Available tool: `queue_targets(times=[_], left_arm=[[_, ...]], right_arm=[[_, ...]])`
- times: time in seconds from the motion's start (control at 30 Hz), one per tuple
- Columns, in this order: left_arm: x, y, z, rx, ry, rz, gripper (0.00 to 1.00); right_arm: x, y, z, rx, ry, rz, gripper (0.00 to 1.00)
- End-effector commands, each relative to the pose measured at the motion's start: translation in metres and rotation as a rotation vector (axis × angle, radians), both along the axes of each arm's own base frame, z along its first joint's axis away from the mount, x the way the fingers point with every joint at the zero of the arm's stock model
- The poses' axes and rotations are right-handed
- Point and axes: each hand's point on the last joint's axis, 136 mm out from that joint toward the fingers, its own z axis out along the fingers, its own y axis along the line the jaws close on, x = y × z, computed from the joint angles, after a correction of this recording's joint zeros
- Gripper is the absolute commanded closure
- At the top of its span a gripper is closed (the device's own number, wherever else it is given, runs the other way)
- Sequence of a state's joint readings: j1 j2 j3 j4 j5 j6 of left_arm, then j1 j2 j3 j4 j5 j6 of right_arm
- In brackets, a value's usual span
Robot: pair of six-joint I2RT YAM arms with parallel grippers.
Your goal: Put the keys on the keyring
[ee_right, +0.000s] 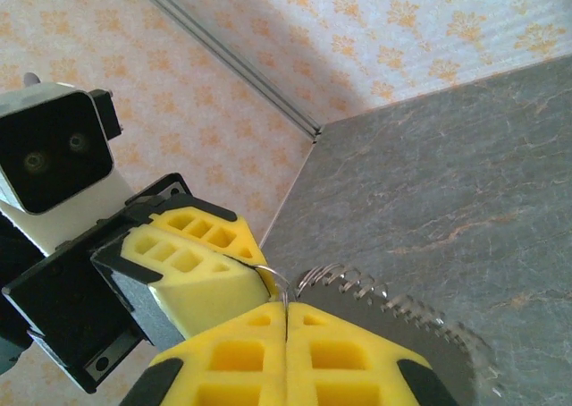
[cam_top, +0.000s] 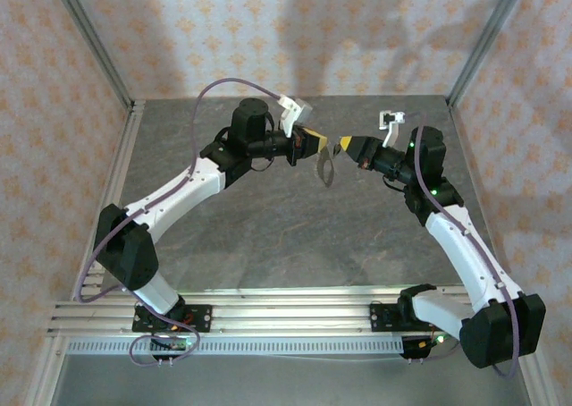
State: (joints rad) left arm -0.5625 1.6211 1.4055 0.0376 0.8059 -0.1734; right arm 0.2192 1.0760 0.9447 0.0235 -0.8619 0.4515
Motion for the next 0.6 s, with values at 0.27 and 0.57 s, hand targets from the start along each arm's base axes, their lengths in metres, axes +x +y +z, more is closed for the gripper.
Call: queue_targets(times=[0.27, 0.57], left_arm=[[-0.001, -0.014, 0.022, -0.039, -0.077, -0.054, 1.0], [-0.004, -0.016, 0.027, -0.046, -0.09, -0.065, 1.0]], right_arm=[[-0.003, 0.01, 0.032, 0.031, -0.086, 0.041, 1.0], [0.001, 0.015, 0.029, 0.028, -0.077, 0.044, 1.0]])
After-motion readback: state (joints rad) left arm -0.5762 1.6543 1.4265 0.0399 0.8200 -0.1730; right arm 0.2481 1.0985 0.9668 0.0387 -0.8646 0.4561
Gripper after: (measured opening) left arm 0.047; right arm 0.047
